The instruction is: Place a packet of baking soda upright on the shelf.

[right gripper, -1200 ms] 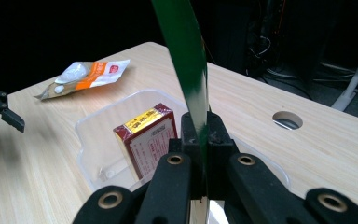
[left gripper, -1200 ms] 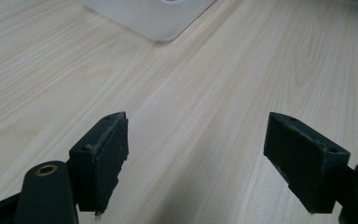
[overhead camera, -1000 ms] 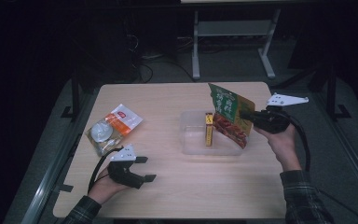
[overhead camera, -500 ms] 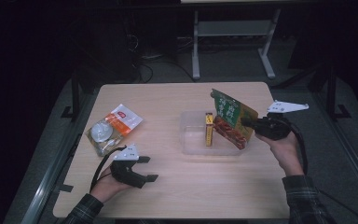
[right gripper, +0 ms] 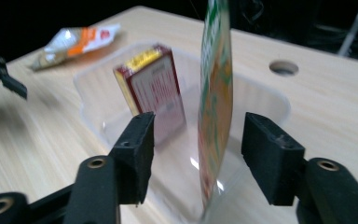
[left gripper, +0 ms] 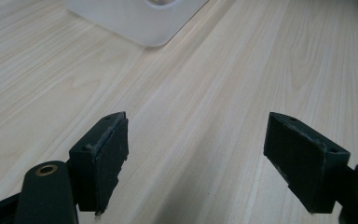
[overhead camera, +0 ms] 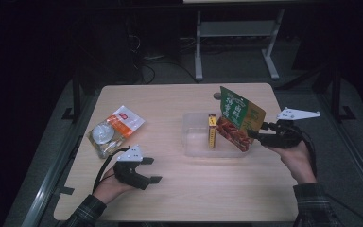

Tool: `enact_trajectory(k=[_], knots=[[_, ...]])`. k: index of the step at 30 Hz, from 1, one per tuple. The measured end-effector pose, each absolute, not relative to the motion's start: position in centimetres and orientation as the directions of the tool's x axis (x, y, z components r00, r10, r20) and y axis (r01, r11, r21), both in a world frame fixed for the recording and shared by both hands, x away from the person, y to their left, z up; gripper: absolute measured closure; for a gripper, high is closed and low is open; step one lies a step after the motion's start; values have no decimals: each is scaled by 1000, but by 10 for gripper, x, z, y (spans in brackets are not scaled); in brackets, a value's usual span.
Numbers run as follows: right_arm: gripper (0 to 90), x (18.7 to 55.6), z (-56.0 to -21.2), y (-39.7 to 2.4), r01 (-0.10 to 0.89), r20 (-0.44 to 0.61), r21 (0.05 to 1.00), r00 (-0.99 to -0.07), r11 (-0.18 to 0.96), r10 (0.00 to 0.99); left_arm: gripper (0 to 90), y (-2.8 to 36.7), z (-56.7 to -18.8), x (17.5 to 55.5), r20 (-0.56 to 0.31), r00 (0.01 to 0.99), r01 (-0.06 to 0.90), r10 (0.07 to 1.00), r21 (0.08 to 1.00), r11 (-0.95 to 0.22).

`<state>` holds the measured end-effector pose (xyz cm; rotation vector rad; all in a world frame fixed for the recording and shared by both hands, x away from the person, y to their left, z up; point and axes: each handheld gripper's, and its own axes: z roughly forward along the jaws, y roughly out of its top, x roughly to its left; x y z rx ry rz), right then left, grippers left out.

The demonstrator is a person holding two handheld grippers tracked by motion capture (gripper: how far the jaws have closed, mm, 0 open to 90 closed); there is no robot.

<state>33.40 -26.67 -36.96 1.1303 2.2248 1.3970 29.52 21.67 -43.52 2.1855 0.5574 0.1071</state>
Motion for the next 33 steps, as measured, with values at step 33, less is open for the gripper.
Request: enact_trajectory(k=[33], knots=[[384,267,-430,-215,405,103,785,-832,469,545,215,220,-439,296,-129,881,394,455,731,-557]])
